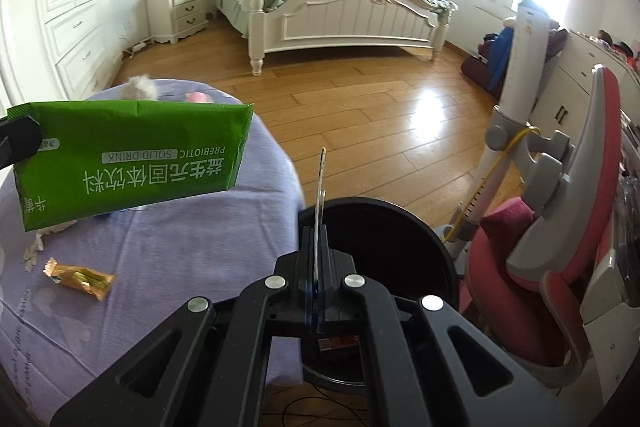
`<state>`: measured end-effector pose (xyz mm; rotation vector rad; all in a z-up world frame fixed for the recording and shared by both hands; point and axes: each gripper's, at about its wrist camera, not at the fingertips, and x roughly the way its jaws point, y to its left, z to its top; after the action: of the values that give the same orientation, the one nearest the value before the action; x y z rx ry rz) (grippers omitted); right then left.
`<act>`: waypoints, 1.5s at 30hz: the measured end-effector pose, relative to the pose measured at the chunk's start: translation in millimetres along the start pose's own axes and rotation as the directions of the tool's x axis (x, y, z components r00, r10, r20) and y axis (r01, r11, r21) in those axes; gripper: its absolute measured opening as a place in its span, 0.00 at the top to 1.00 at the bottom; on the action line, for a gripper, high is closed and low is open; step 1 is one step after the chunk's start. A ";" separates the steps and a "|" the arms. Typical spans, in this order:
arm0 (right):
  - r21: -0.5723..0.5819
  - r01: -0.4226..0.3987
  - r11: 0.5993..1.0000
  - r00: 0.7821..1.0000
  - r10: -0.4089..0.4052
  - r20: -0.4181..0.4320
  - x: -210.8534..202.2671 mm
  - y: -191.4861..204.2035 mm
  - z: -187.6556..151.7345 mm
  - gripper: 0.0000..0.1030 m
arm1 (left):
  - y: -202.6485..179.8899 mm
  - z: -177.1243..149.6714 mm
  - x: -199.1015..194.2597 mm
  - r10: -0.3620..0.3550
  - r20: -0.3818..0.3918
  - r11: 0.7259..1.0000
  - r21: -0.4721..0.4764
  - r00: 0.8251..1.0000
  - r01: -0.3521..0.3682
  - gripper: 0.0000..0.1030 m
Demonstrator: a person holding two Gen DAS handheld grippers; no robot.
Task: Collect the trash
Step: 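Move both grippers over the bin and open them to drop the items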
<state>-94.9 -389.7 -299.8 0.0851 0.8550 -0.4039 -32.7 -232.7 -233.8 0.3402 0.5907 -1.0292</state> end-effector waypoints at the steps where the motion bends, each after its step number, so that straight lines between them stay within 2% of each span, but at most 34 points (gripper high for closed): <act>1: 0.010 0.010 1.000 1.000 -0.010 -0.004 1.8 -7.3 -0.9 0.99 | -4.7 3.4 5.8 -0.010 -0.002 1.000 0.009 1.000 0.010 0.95; 13: 0.101 0.096 0.990 0.993 -0.089 -0.077 29.6 -69.8 -18.7 0.99 | -57.5 36.2 97.6 -0.113 -0.074 0.991 0.064 0.991 0.118 0.95; 22: 0.154 0.112 0.982 0.991 -0.098 -0.095 38.9 -89.8 -24.0 0.99 | -80.5 42.7 158.2 -0.130 -0.151 0.988 0.059 0.980 0.140 0.95; 32: 0.168 0.112 0.980 0.990 -0.095 -0.102 43.8 -95.1 -19.7 0.99 | -85.1 40.9 183.9 -0.146 -0.189 0.986 0.047 0.971 0.158 0.95; 39: 0.191 0.119 0.974 0.987 -0.095 -0.132 50.0 -97.3 -19.5 0.94 | -83.4 39.1 183.4 -0.143 -0.199 0.987 0.044 0.970 0.155 0.95; 40: 0.192 0.120 0.974 0.986 -0.094 -0.138 51.1 -98.1 -19.6 0.90 | -82.9 39.2 183.2 -0.141 -0.200 0.988 0.042 0.970 0.152 0.95; 41: 0.194 0.124 0.973 0.985 -0.097 -0.142 51.6 -99.1 -19.5 0.72 | -82.6 39.2 182.9 -0.138 -0.201 0.988 0.040 0.970 0.149 0.95; 42: 0.197 0.130 0.972 0.985 -0.104 -0.140 50.9 -99.2 -19.7 0.59 | -82.2 39.0 183.0 -0.131 -0.207 0.989 0.035 0.970 0.141 0.83; 43: 0.201 0.144 0.969 0.985 -0.121 -0.125 47.7 -98.7 -19.8 0.35 | -81.5 38.8 182.6 -0.121 -0.206 0.991 0.030 0.971 0.130 0.58; 44: 0.200 0.172 0.965 0.982 -0.152 -0.110 44.4 -98.3 -20.1 0.26 | -80.7 38.8 181.3 -0.110 -0.196 0.993 0.026 0.974 0.117 0.51; 45: 0.200 0.173 0.964 0.983 -0.156 -0.099 41.8 -98.3 -19.9 0.25 | -78.0 38.9 177.5 -0.100 -0.167 0.995 0.012 0.981 0.103 0.45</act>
<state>-122.0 -488.6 -335.6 0.2266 0.9021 -0.6497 -21.8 -414.9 -309.8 0.4203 0.7540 -1.1125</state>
